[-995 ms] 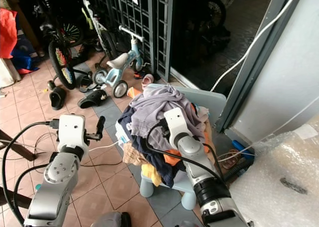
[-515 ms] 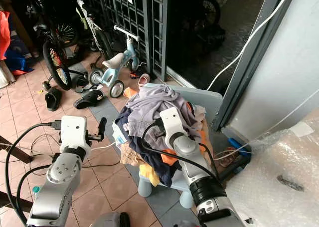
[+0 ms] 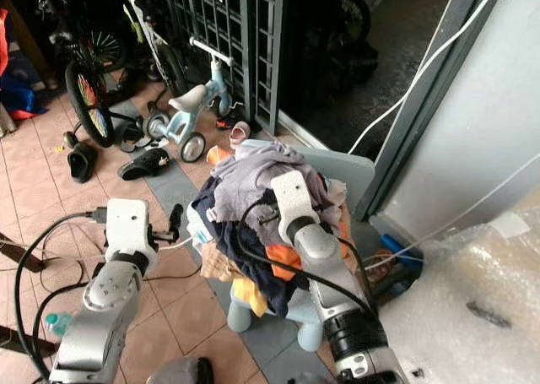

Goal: Clothes washing

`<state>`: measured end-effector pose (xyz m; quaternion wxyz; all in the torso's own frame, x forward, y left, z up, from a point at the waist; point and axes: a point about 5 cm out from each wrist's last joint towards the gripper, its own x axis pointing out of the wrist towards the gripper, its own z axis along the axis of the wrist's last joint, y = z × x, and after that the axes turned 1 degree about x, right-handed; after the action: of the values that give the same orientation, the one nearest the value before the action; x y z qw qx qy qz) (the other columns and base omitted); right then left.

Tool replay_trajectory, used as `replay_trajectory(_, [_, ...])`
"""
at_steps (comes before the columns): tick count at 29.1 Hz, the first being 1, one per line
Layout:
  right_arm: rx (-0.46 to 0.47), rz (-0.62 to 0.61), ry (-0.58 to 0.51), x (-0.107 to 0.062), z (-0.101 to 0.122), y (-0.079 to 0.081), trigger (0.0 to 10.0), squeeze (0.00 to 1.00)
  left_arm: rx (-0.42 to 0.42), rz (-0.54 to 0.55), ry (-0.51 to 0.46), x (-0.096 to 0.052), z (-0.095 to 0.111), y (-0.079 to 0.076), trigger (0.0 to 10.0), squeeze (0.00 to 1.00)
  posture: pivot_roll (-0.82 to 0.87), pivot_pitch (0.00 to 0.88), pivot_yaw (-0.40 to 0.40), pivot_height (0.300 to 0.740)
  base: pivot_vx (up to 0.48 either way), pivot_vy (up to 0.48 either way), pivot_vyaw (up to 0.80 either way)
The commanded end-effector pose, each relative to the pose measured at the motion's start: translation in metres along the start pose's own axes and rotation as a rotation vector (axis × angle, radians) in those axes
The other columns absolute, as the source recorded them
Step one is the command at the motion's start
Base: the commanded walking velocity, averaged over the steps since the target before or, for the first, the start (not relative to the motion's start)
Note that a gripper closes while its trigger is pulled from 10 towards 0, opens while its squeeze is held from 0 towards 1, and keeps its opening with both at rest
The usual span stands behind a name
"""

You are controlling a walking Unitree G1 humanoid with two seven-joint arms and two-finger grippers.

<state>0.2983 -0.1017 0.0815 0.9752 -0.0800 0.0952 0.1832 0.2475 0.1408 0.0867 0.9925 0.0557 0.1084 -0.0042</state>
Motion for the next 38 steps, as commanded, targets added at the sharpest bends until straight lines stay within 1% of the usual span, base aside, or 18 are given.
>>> replay_trajectory(1, [-0.001,-0.008,-0.098,-0.004,0.017,-0.004,0.0,0.00,-0.004,0.008,0.011,-0.001,-0.002,0.001,10.0,0.00,-0.04,0.000,0.000,0.740,0.000,0.000,0.00])
replay_trajectory(3, [0.012,-0.018,-0.129,-0.006,0.022,-0.006,0.0,0.00,-0.001,0.010,0.012,-0.001,-0.003,0.002,10.0,0.00,-0.04,0.000,0.001,0.740,0.000,0.000,0.00])
replay_trajectory(6, [0.044,-0.076,-0.291,-0.015,0.054,-0.015,0.0,0.00,0.031,0.027,-0.020,0.003,0.002,0.005,10.0,0.00,-0.05,0.000,0.012,0.740,0.000,0.000,0.00])
replay_trajectory(7, [0.044,-0.076,-0.291,-0.015,0.054,-0.015,0.0,0.00,0.031,0.027,-0.020,0.003,0.002,0.005,10.0,0.00,-0.05,0.000,0.012,0.740,0.000,0.000,0.00])
replay_trajectory(9, [0.047,-0.088,-0.340,-0.020,0.064,-0.016,0.0,0.00,0.037,0.055,-0.037,0.005,0.005,0.007,10.0,0.00,-0.05,0.000,0.014,0.740,0.000,0.000,0.00])
replay_trajectory(12, [0.068,-0.081,-0.355,-0.024,0.065,-0.017,0.0,0.00,0.032,0.055,-0.045,0.007,0.008,0.006,10.0,0.00,-0.05,0.000,0.017,0.740,0.000,0.000,0.00])
replay_trajectory(13, [0.070,-0.088,-0.341,-0.025,0.061,-0.018,9.8,0.00,0.030,0.049,-0.044,0.006,0.007,0.005,10.0,0.00,-0.05,0.000,0.018,0.740,0.000,0.000,0.00])
replay_trajectory(17, [0.101,-0.109,-0.300,-0.027,0.051,-0.019,10.0,0.00,0.031,0.039,-0.041,0.006,0.007,0.003,10.0,0.00,-0.05,0.000,0.020,0.740,0.000,0.000,0.00])
replay_trajectory(19, [0.153,-0.107,-0.245,-0.030,0.041,-0.020,10.0,0.00,0.030,0.042,-0.042,0.008,0.008,0.003,10.0,0.00,-0.04,0.000,0.019,0.740,0.000,0.000,0.00])
replay_trajectory(22, [0.143,-0.112,-0.232,-0.039,0.035,-0.023,10.0,0.00,0.031,0.050,-0.041,0.009,0.008,0.005,10.0,0.00,-0.05,0.000,0.024,0.740,-0.081,0.000,0.00])
replay_trajectory(25, [0.124,-0.130,-0.223,-0.040,0.034,-0.025,10.0,0.00,0.035,0.039,-0.034,0.009,0.007,0.003,10.0,0.00,-0.05,0.000,0.029,0.740,-0.247,0.000,0.00])
replay_trajectory(26, [0.046,-0.178,-0.206,-0.038,0.034,-0.029,10.0,0.00,0.034,0.036,-0.035,0.009,0.007,0.003,10.0,0.00,-0.05,0.000,0.029,0.740,-0.244,0.000,0.00])
replay_trajectory(28, [-0.010,-0.190,-0.207,-0.036,0.035,-0.029,10.0,0.00,0.034,0.034,-0.035,0.010,0.007,0.002,10.0,0.00,-0.05,0.000,0.031,0.740,-0.244,0.000,0.00])
replay_trajectory(30, [0.077,-0.157,-0.212,-0.034,0.035,-0.025,10.0,0.00,0.034,0.032,-0.036,0.010,0.008,0.002,10.0,0.00,-0.05,0.000,0.032,0.740,-0.244,0.000,0.00])
replay_trajectory(32, [0.125,-0.199,-0.232,-0.036,0.036,-0.027,10.0,0.00,0.036,0.033,-0.034,0.009,0.007,0.002,10.0,0.00,-0.05,0.000,0.032,0.740,-0.246,0.000,0.00])
replay_trajectory(34, [0.073,-0.208,-0.237,-0.036,0.038,-0.029,10.0,0.00,0.036,0.037,-0.030,0.009,0.007,0.004,10.0,0.00,-0.06,0.003,0.038,0.740,-0.244,0.000,0.00])
replay_trajectory(37, [0.124,-0.196,-0.208,-0.037,0.035,-0.029,10.0,0.00,0.036,0.033,-0.025,0.008,0.006,0.004,10.0,0.00,-0.06,0.002,0.038,0.740,-0.244,0.000,0.00])
replay_trajectory(38, [0.116,-0.217,-0.200,-0.038,0.033,-0.032,10.0,0.00,0.038,0.029,-0.023,0.009,0.005,0.003,10.0,0.00,-0.05,0.000,0.035,0.740,-0.244,0.000,0.00])
